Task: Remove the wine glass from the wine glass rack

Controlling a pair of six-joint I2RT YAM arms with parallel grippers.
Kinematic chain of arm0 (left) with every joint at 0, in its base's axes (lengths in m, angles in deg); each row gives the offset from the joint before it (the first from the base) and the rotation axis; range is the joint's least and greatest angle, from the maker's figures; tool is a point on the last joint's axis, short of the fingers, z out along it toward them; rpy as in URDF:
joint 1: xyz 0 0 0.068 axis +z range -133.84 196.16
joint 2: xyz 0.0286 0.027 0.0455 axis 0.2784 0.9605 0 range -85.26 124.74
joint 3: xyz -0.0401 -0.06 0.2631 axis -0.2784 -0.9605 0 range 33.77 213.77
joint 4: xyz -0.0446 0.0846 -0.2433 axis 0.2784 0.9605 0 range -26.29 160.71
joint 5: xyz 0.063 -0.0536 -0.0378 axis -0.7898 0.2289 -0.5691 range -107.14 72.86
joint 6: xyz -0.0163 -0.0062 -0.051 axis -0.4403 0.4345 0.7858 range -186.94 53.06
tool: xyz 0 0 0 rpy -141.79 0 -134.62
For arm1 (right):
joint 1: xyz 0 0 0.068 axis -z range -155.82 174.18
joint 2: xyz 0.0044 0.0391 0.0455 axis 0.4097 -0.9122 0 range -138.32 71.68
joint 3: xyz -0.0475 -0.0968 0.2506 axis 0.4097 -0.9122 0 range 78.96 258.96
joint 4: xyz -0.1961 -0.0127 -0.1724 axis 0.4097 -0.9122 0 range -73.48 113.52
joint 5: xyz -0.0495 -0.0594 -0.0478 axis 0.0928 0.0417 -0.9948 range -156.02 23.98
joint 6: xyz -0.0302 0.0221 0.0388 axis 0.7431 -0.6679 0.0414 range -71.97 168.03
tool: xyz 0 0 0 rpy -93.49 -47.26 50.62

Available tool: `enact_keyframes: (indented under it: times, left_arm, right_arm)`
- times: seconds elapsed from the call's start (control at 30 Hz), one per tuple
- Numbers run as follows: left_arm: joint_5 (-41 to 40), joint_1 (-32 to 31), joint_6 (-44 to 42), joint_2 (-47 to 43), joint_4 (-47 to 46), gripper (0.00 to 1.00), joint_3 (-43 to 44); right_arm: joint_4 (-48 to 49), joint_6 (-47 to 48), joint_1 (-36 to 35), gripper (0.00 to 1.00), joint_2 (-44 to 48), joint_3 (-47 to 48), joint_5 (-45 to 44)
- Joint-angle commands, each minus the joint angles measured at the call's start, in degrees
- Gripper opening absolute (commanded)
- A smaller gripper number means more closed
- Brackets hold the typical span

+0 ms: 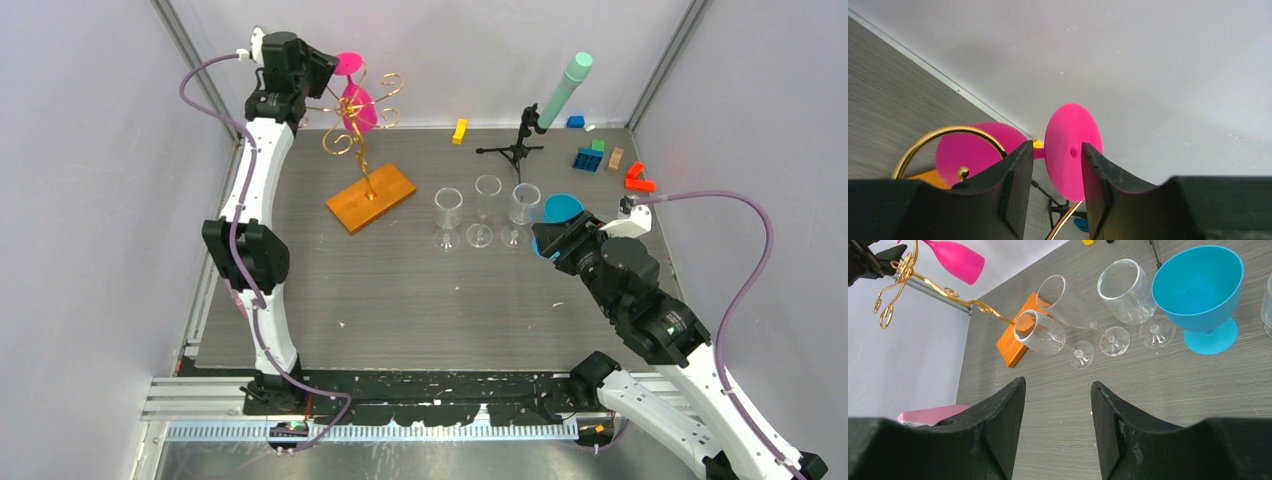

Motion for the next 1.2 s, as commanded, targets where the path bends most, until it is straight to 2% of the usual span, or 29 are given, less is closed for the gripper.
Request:
enact_keyframes:
  times: [0.0, 0.13, 0.27, 0.4, 0.5, 0.73, 0.93, 1.17]
  left_arm:
    - [2.0, 1.1, 5.7, 0.3, -5.6, 0.4, -0.5]
    - [5.9, 1.9, 8.6, 1.9, -6.5, 0.37, 0.2]
    - [10.4, 2.7, 11.9, 3.1, -9.1, 0.29, -0.3]
    - [13.2, 2.9, 14.2, 3.6, -11.3, 0.16, -0.4]
    - [13.7, 3.0, 14.6, 3.0, -12.3, 0.0, -1.1]
    - [13.9, 3.1, 14.9, -0.2, -16.6, 0.0, -4.8]
    - [18.0, 3.1, 18.2, -1.0, -25.9, 0.0, -7.6]
    - [21.9, 3.1, 19.5, -1.2, -27.3, 0.0, -7.6]
  right_arm:
    - [0.3, 1.2, -0.3, 0.56, 0.8, 1.9, -2.3]
    - [0.2, 1.5, -0.3, 0.56, 1.2, 1.9, -2.4]
    - [0.2, 1.6, -0.3, 0.56, 1.4, 1.7, -2.5]
    - [0.3, 1.8, -0.3, 0.56, 1.5, 1.6, -2.5]
    - [0.2, 1.8, -0.3, 0.56, 1.6, 1.4, -2.5]
    - [0.3, 1.6, -0.3, 0.56, 1.3, 1.3, -2.3]
    - [0.2, 1.4, -0.3, 0.56, 1.2, 1.3, -2.2]
    - [0.6, 1.3, -0.3, 0.56, 0.9, 1.1, -2.0]
